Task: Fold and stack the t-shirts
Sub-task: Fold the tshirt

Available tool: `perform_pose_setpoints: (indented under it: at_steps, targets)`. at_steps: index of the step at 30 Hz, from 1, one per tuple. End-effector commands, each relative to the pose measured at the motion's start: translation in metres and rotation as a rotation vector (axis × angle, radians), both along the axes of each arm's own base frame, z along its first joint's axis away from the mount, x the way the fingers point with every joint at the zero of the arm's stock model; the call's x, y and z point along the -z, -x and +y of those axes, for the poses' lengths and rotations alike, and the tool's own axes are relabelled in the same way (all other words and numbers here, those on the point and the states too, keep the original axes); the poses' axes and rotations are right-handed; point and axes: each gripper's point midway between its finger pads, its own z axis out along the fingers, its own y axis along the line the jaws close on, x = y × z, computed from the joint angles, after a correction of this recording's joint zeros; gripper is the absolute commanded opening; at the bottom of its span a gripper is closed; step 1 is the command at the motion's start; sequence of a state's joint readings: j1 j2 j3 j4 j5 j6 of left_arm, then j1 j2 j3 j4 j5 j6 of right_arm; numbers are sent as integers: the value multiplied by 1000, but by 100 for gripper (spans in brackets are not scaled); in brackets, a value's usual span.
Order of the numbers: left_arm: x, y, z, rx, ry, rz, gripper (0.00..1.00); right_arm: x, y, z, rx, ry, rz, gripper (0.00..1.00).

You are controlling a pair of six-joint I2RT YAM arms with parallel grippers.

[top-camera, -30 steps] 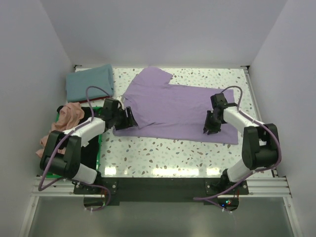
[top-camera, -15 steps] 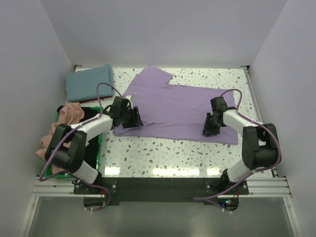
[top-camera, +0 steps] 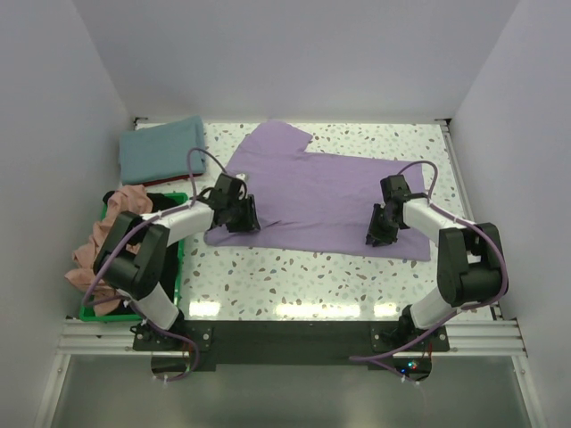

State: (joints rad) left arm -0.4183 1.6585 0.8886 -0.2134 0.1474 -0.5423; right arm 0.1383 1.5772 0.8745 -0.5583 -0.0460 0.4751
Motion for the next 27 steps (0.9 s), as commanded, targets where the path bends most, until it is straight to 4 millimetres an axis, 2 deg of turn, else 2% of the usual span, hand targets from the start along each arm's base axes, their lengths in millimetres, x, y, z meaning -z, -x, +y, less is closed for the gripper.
perform_pose_setpoints:
  at_steps: [1, 6, 10, 12, 16, 27]
  targets:
    - [-9, -12, -7, -8, 1, -30, 43, -2, -3, 3, 2, -16, -27, 29]
    - [-12, -16, -8, -11, -5, -41, 34, -1, -1, 3, -2, -18, -24, 29]
    - [-17, -20, -11, -10, -3, -54, 18, 1, 2, 3, -4, -16, -18, 29]
    - [-15, -20, -13, -2, -6, -51, 14, 1, 3, 2, -1, -18, -17, 29]
    - [-15, -23, -17, 14, -4, -53, 0, 2, 4, 3, -3, -20, -16, 29]
    - [-25, -51, -35, 62, -9, -96, 0, 3, 8, 3, -4, -23, -7, 29]
